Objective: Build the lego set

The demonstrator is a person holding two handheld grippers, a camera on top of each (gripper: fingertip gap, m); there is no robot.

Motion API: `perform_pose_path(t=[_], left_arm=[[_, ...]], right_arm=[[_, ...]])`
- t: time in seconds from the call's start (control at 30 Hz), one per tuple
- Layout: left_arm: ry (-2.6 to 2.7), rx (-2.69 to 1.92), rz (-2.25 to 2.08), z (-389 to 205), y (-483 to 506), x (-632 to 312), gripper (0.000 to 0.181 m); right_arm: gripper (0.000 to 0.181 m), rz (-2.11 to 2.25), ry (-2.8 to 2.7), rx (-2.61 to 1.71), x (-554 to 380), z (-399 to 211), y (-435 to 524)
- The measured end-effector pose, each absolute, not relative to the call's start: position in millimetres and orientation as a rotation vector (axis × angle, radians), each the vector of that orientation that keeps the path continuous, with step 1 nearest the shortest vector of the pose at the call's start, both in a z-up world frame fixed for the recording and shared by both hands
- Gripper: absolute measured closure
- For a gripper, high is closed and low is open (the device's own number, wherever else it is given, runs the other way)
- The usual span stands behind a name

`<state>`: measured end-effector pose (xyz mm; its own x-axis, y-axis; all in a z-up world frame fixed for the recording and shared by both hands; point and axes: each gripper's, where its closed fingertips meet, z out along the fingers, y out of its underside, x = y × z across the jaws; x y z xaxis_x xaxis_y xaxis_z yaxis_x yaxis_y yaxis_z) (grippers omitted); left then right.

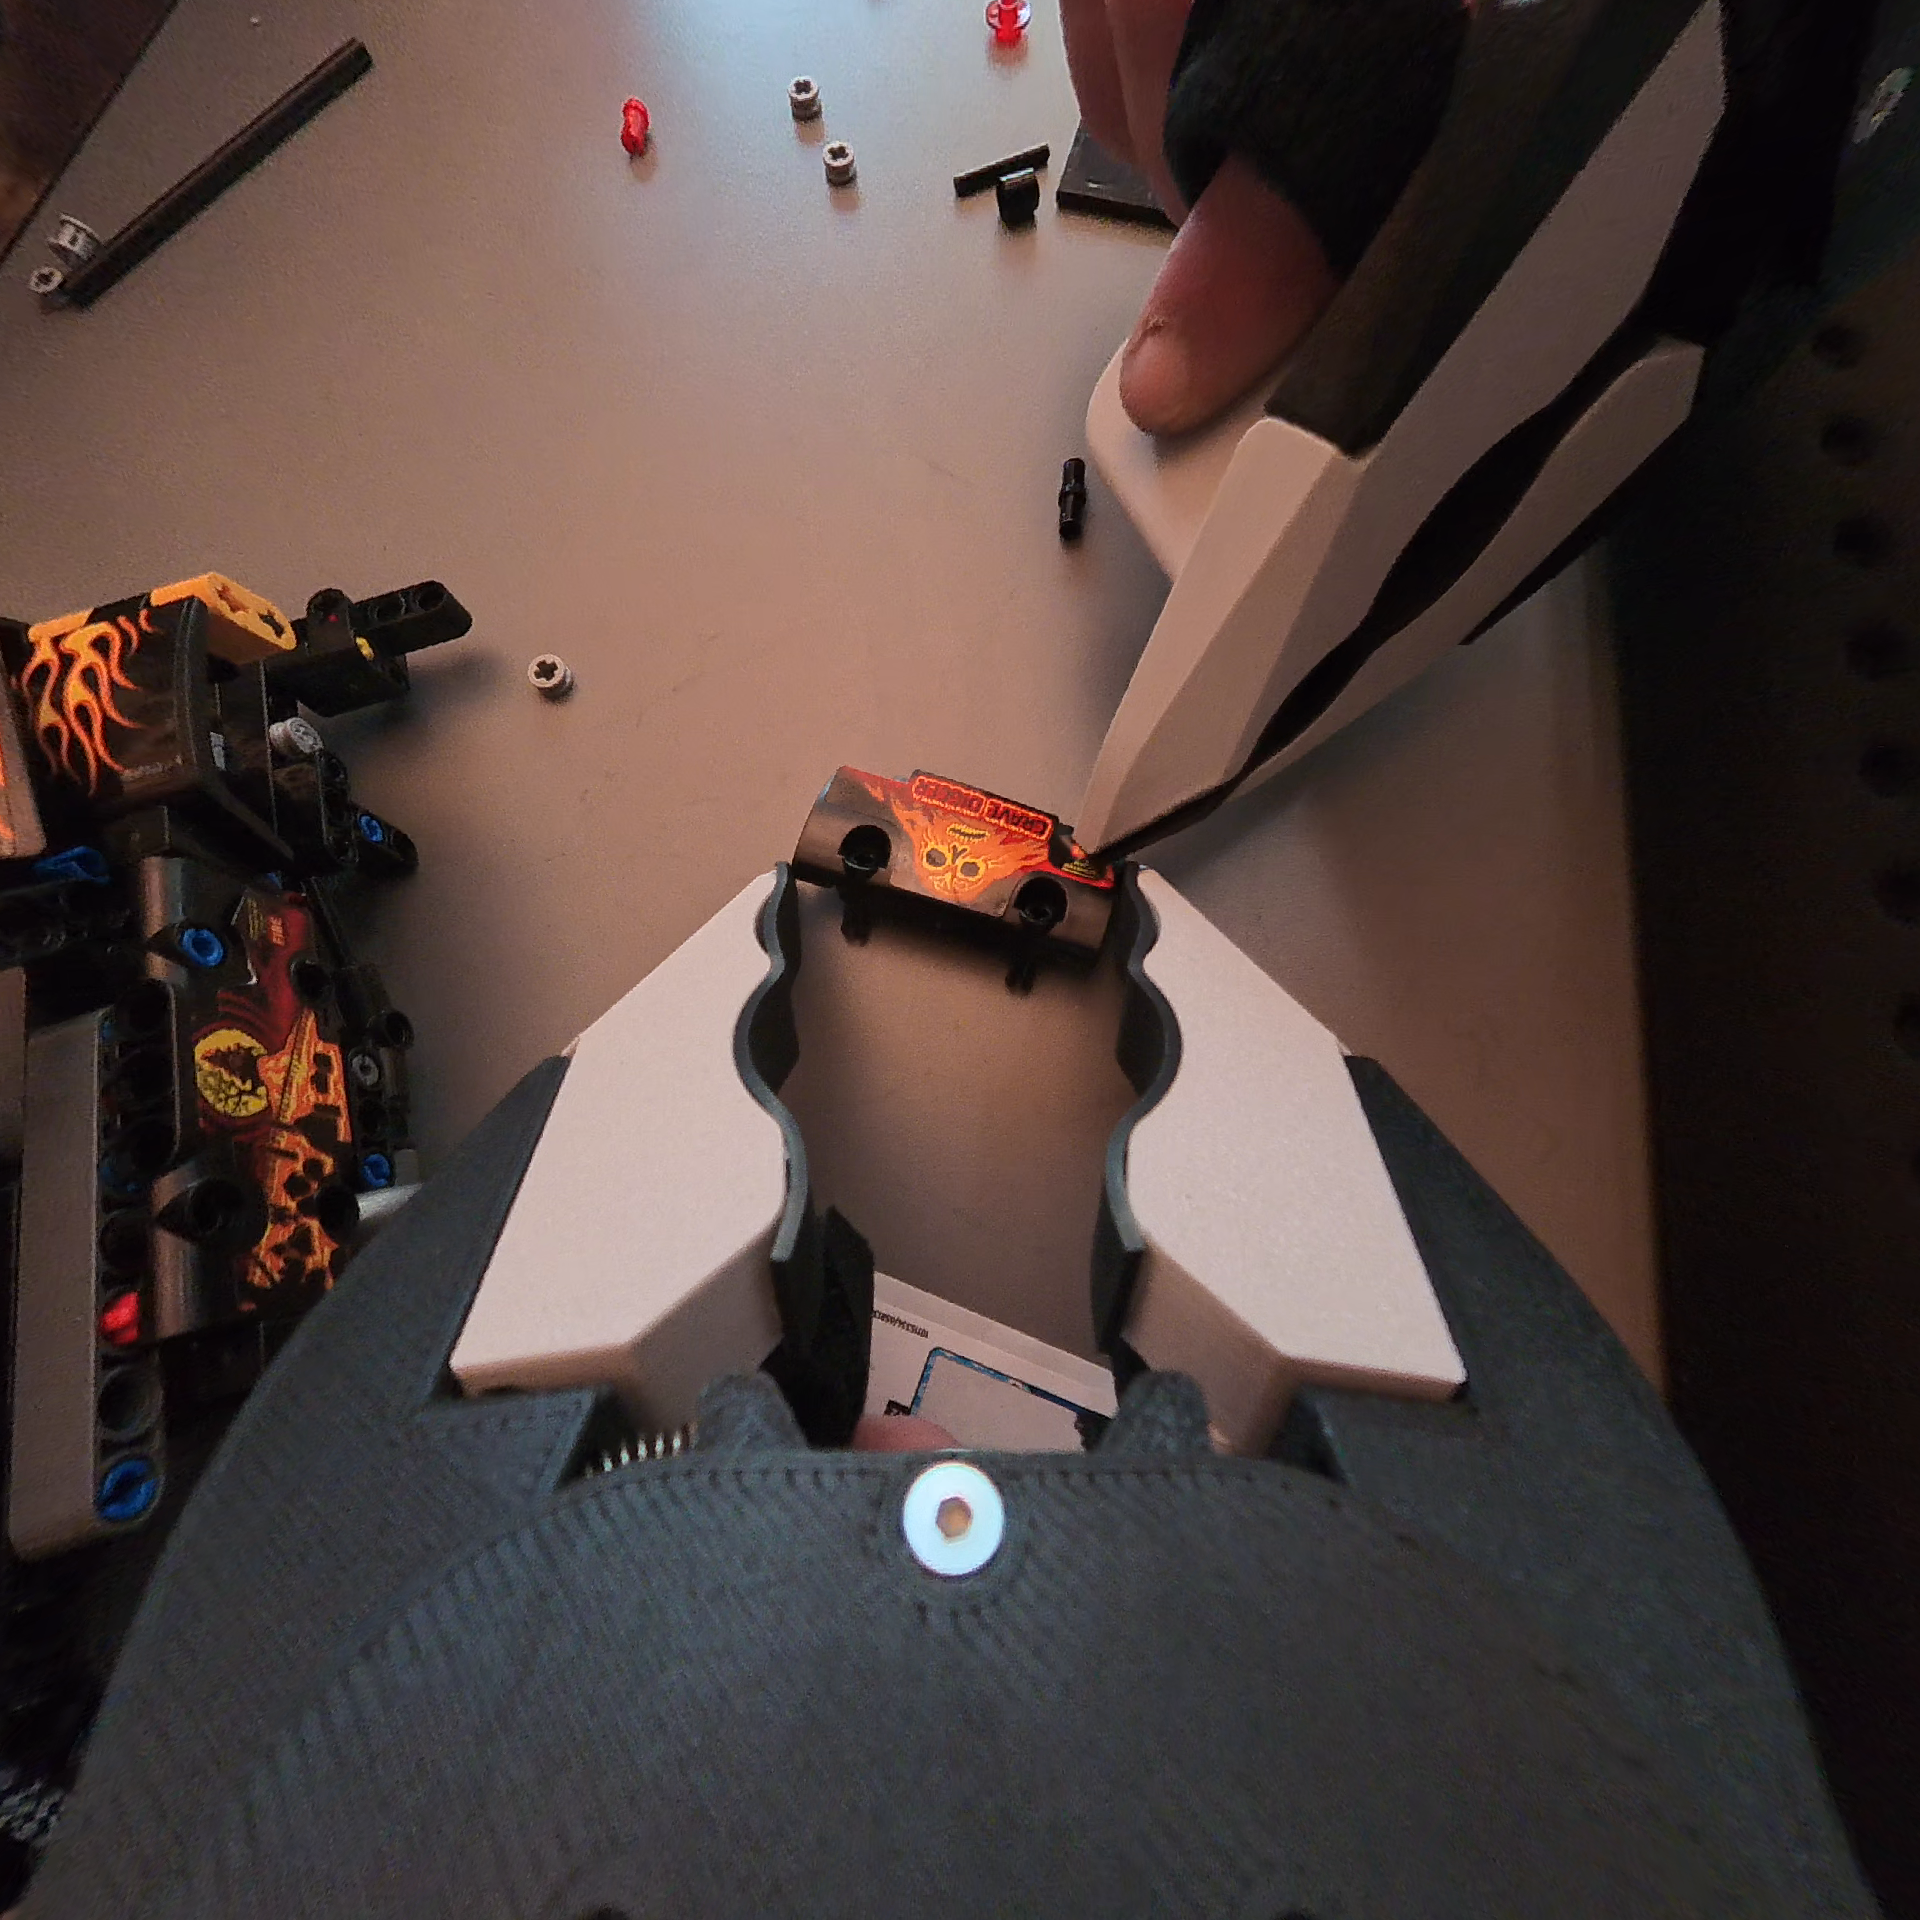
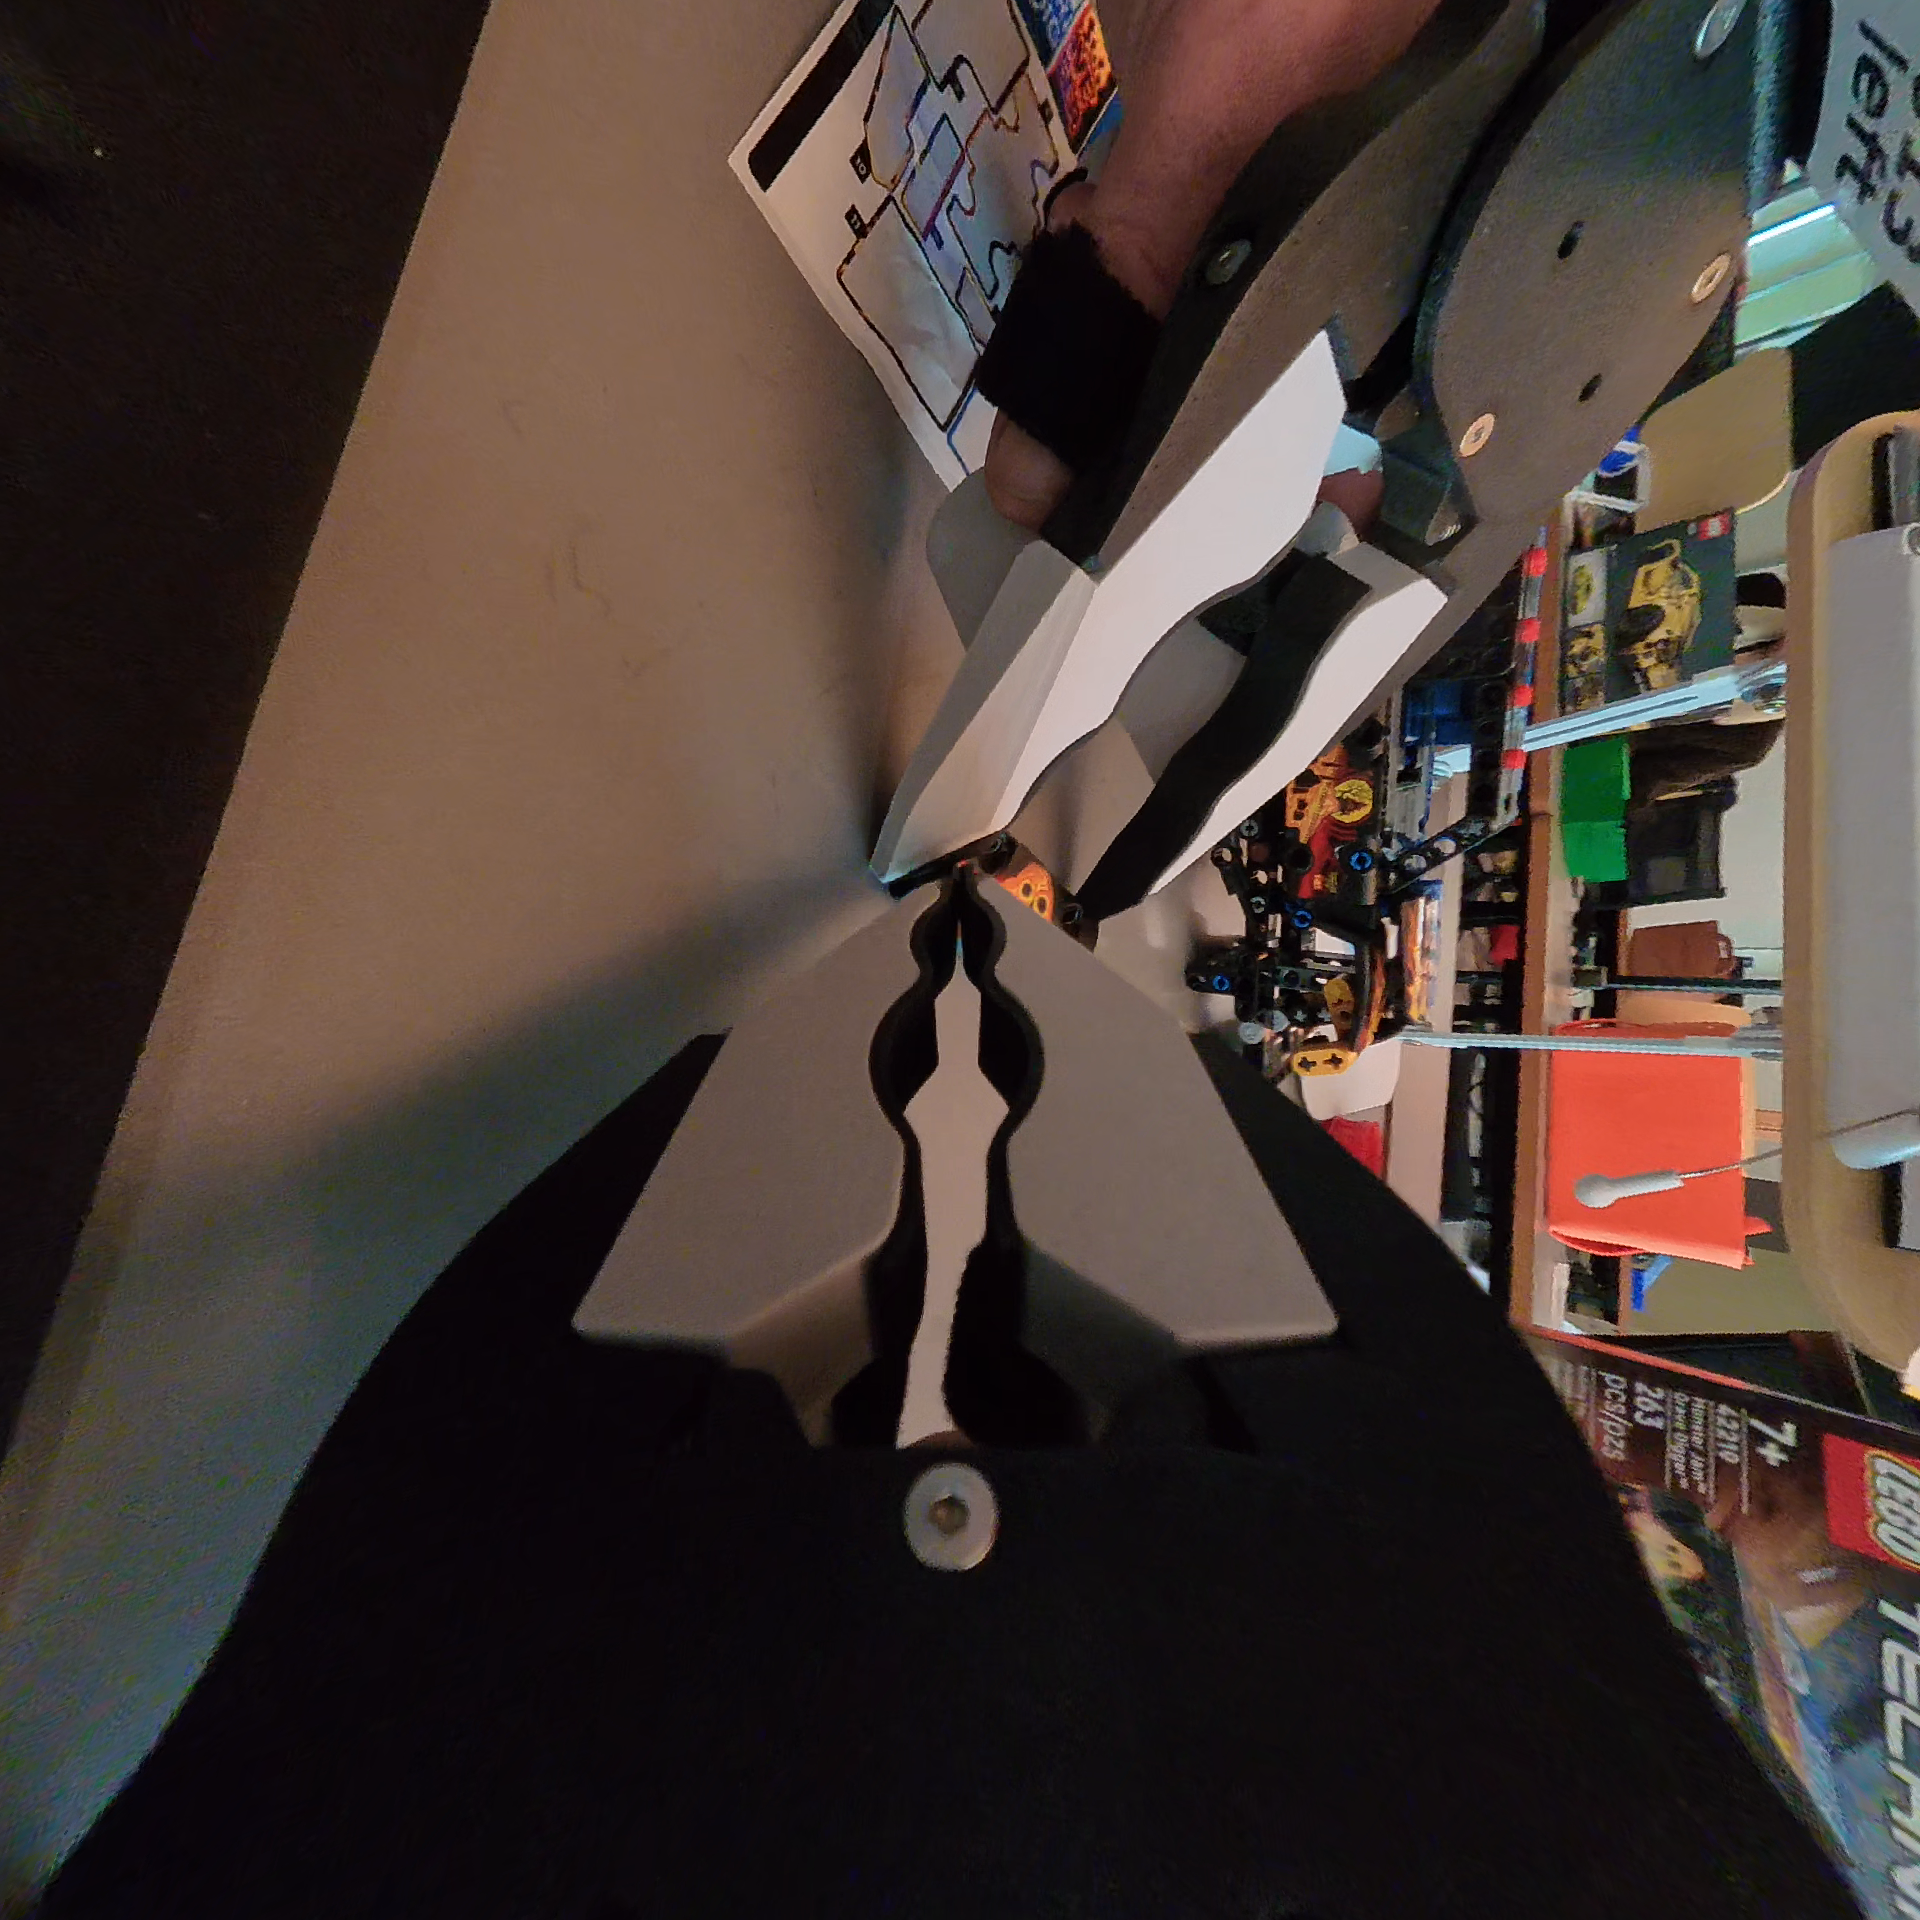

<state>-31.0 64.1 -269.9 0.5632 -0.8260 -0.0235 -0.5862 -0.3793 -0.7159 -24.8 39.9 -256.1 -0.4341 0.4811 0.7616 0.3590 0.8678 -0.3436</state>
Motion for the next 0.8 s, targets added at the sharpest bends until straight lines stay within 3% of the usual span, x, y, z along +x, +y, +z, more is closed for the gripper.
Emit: perform_pose_path(t=[0.5,0.57,0.8], left_arm=[[1.126,-2.105,-0.448,-270.2,64.0,-29.3,0.121],[1.120,-2.108,-0.444,-270.2,64.7,-29.5,0.121],[1.116,-2.110,-0.443,-270.2,65.1,-29.6,0.121]], right_arm=[[0.179,0.468,-2.112,-0.909,-22.3,-257.9,40.2],[0.163,0.503,-2.134,-0.954,-20.7,-260.9,39.2],[0.165,0.617,-2.117,-1.016,-18.8,-251.9,38.9]])
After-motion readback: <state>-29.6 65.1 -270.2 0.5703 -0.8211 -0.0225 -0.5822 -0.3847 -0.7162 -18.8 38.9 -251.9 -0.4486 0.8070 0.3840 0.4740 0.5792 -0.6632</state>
